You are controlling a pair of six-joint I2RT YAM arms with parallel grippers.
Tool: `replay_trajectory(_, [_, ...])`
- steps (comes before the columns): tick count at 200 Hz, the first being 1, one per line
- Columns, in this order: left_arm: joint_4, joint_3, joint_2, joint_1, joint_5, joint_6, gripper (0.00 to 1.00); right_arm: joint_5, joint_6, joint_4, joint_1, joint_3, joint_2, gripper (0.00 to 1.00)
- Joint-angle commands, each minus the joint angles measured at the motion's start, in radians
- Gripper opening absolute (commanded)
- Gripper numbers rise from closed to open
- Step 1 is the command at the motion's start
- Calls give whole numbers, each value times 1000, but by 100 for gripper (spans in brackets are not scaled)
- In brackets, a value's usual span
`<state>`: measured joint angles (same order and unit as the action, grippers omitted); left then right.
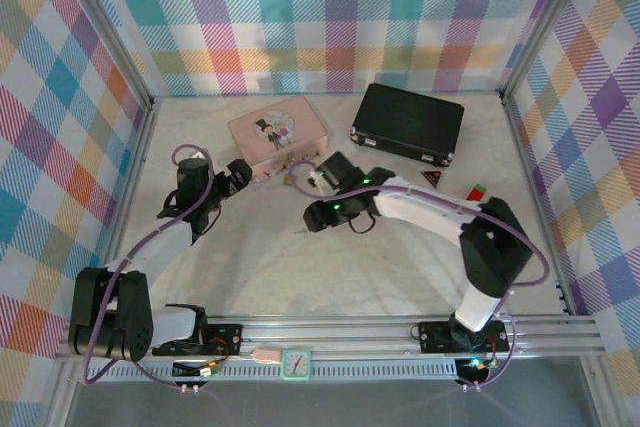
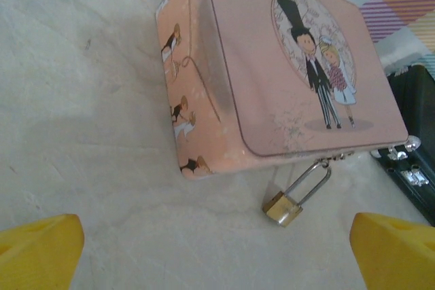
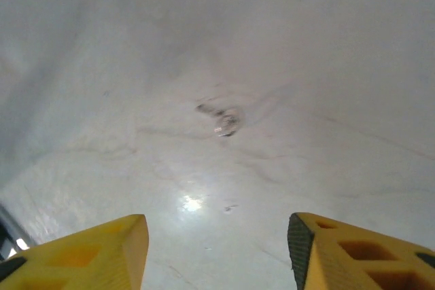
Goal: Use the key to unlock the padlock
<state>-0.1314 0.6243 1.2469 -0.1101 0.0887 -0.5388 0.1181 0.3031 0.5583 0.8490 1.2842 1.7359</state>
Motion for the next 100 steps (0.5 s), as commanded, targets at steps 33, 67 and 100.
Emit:
replay_trajectory(33, [3,-23,-29,-8,8,-27,100,-41,55,83,69,145,179,47])
replay_trajectory(67, [-1,-27,-37,-7,6,-29,100,-161,150,57,74,177,257,37])
replay_trajectory(100, [-6,-35,-48,-8,8,-33,100,-175,193,32,73,184,293,31])
